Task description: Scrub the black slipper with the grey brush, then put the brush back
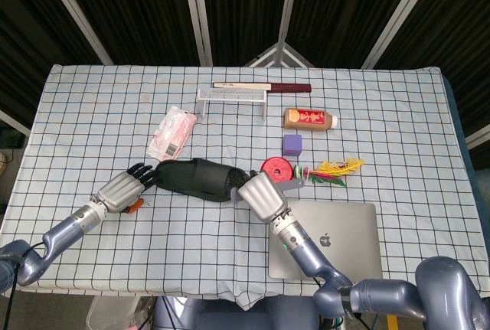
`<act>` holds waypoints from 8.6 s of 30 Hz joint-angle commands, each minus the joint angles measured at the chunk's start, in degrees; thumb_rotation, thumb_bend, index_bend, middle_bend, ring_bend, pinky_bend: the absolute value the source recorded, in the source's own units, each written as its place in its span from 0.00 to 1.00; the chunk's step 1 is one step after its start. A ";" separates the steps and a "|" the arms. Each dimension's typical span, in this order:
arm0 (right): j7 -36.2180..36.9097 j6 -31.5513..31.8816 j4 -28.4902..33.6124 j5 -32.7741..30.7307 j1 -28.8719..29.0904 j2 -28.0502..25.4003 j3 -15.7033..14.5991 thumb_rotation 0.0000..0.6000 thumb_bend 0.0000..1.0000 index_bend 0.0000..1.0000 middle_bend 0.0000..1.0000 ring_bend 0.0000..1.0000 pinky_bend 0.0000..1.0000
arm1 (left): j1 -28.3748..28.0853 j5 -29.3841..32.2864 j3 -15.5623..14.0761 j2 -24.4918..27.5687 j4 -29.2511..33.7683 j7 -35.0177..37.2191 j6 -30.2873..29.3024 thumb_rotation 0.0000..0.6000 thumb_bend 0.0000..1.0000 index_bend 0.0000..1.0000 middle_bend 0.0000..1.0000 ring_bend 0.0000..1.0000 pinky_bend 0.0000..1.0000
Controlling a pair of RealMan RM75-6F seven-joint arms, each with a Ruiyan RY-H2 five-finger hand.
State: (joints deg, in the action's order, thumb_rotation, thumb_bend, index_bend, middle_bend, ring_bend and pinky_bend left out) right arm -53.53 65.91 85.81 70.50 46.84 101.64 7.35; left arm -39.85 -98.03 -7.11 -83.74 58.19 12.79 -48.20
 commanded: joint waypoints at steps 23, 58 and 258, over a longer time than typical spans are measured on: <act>1.47 -2.77 -6.50 10.76 2.94 4.65 -2.27 1.00 0.92 0.91 0.83 0.67 0.73 | -3.68 -1.14 -2.85 -2.87 2.62 1.89 2.34 0.93 0.69 0.12 0.06 0.00 0.00; 5.92 -1.74 -2.73 13.67 -0.57 1.94 -1.33 1.00 0.96 0.90 0.83 0.67 0.73 | 0.70 5.15 -3.95 3.34 10.92 -13.82 1.81 0.92 0.68 0.10 0.05 0.00 0.00; 8.54 -2.77 11.22 2.28 -16.32 -18.13 -8.13 1.00 0.34 0.00 0.00 0.10 0.39 | 11.95 1.85 0.26 16.96 23.34 -3.68 -20.23 1.00 0.31 0.00 0.00 0.00 0.00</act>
State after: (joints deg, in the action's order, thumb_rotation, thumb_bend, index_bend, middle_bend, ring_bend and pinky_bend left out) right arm -45.32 62.75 96.82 72.40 30.70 83.68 -0.74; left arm -27.98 -96.14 -6.86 -66.84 81.55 9.02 -68.33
